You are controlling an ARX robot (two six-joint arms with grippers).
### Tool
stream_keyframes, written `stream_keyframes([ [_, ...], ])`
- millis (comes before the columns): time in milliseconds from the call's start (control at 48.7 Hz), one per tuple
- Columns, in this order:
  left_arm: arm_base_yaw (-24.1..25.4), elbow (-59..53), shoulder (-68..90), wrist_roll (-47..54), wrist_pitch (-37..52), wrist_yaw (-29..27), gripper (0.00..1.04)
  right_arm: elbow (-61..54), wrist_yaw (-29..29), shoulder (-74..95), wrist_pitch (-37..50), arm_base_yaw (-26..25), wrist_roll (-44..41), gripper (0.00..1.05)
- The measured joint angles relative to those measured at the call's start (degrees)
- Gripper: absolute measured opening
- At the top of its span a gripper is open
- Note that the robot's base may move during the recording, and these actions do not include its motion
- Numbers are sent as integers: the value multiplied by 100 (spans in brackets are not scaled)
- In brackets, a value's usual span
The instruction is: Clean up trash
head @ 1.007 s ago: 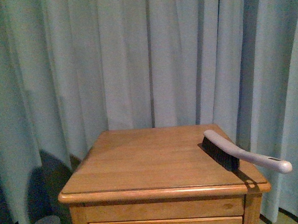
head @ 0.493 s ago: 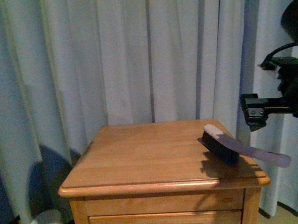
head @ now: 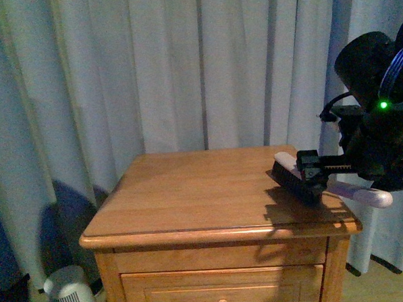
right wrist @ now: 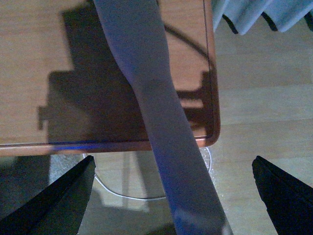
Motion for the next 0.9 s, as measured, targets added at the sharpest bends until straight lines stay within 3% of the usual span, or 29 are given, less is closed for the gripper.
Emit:
stream_keyframes([
  [452,0,0,0,0,0,0,28,66,-87,389,229,-13,9,97],
  [555,0,0,0,0,0,0,28,66,-87,389,260,-20,9,78],
  [904,0,0,0,2,0,0,28,20,-170,358,328,-68,-2,29],
])
